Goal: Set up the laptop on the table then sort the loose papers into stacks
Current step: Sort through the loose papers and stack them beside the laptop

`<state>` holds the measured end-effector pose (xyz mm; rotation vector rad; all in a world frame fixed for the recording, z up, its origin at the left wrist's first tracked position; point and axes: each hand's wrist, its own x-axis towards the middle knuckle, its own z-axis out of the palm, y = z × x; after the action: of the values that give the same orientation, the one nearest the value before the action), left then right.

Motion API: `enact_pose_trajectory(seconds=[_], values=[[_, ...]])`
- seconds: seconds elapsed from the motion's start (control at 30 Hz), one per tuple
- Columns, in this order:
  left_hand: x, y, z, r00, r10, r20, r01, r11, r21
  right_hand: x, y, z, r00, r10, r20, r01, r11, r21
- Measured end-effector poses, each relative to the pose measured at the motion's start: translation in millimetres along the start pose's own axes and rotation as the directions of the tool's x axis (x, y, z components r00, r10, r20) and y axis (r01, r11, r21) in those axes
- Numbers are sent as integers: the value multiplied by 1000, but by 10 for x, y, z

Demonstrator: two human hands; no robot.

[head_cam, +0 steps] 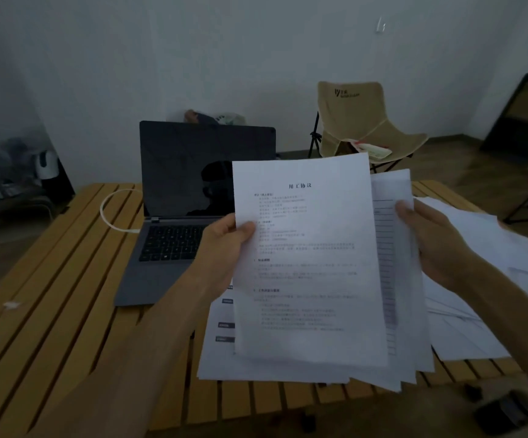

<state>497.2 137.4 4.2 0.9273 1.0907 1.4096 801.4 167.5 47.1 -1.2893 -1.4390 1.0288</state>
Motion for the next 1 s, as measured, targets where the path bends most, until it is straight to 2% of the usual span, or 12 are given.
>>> enact_pose_trajectory(seconds=[0.1,0.33,0.4,0.5,0.57,0.63,0.67,0.7,0.73,0.83,0.9,1.0], values=[[21,-178,184,998,-31,-63,35,997,67,-59,-49,172,996,-82,-34,77,988,-137],[119,-430,439,986,-92,-141,112,984,140,-105,-141,271,965,-190,-182,140,956,-258],[173,-399,319,957,3,-290,69,969,239,-184,-282,128,912,-299,-279,191,915,-356],[186,-300,-50,849,150,-507,71,918,391,-177,-731,-328,778,-467,-420,308,866,-393],[137,-260,-198,837,197,-511,112,851,512,326,-651,-1137,743,-454,-491,254,871,-421],[60,-242,-148,892,183,-413,90,824,560,911,-410,-1780,777,-345,-527,132,907,-399],[28,-258,-93,921,148,-361,73,843,533,943,-428,-1755,771,-337,-540,138,917,-375],[1,-265,-36,941,92,-326,72,886,458,785,-568,-1464,747,-325,-580,113,922,-370],[-11,-284,5,957,23,-290,88,928,362,565,-733,-991,766,-322,-557,90,911,-403],[-40,-315,45,977,-132,-167,172,952,252,201,-473,-60,916,-252,-311,36,825,-564],[-55,-328,45,966,-232,-117,250,952,177,173,9,326,968,-93,-232,-39,860,-509],[13,-414,-24,919,-371,-131,379,924,43,201,585,692,974,87,-209,-167,899,-404]])
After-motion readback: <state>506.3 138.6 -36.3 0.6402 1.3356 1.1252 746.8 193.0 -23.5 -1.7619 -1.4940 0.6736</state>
